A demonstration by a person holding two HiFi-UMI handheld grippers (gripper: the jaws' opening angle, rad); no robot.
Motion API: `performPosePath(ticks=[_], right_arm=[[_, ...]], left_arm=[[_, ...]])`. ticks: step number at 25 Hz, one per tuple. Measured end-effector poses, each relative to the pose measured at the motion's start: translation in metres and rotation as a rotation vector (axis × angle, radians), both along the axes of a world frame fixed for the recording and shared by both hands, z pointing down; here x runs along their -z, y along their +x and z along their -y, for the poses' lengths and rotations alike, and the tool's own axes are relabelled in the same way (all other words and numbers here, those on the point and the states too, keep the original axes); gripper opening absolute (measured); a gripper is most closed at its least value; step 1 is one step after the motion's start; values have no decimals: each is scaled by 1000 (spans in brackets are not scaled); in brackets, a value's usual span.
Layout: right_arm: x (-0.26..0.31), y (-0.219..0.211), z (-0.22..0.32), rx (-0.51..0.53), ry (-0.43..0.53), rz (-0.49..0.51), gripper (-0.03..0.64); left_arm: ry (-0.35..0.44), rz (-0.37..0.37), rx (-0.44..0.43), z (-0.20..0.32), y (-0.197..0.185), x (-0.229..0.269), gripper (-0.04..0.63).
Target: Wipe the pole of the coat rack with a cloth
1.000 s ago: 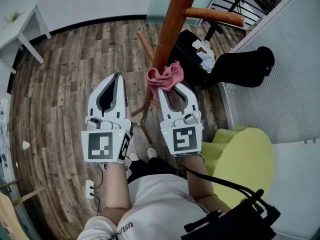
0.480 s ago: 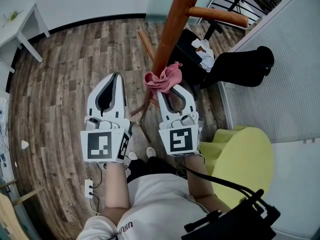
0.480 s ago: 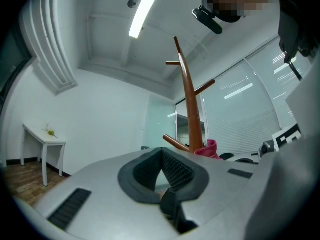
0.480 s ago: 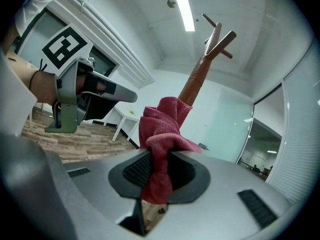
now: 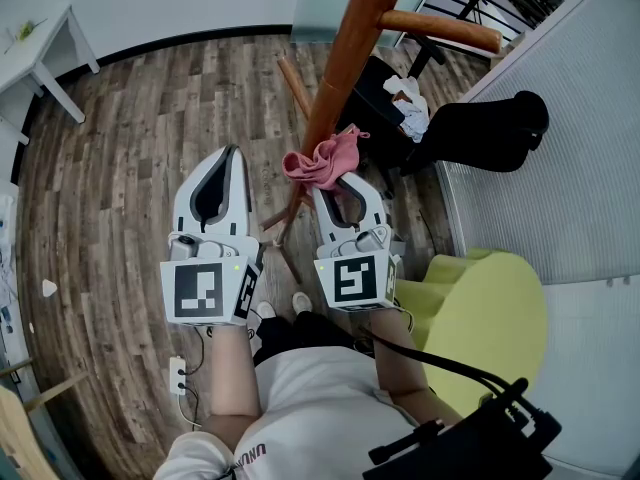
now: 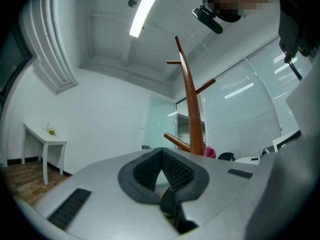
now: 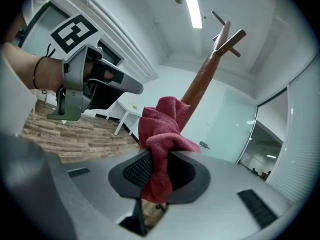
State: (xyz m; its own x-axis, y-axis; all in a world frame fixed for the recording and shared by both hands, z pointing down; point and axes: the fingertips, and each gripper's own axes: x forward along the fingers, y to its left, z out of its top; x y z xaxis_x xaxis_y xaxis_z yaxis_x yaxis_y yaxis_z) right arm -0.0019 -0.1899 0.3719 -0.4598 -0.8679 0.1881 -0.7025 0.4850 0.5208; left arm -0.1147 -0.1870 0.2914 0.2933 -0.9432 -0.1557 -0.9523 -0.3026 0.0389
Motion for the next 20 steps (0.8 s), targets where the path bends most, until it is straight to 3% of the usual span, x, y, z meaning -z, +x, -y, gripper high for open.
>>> performPosePath(ticks=[20], right_arm=[[-26, 0, -3, 0, -43, -51, 78]], left_arm=[[-12, 0, 7, -4, 0, -7, 10]])
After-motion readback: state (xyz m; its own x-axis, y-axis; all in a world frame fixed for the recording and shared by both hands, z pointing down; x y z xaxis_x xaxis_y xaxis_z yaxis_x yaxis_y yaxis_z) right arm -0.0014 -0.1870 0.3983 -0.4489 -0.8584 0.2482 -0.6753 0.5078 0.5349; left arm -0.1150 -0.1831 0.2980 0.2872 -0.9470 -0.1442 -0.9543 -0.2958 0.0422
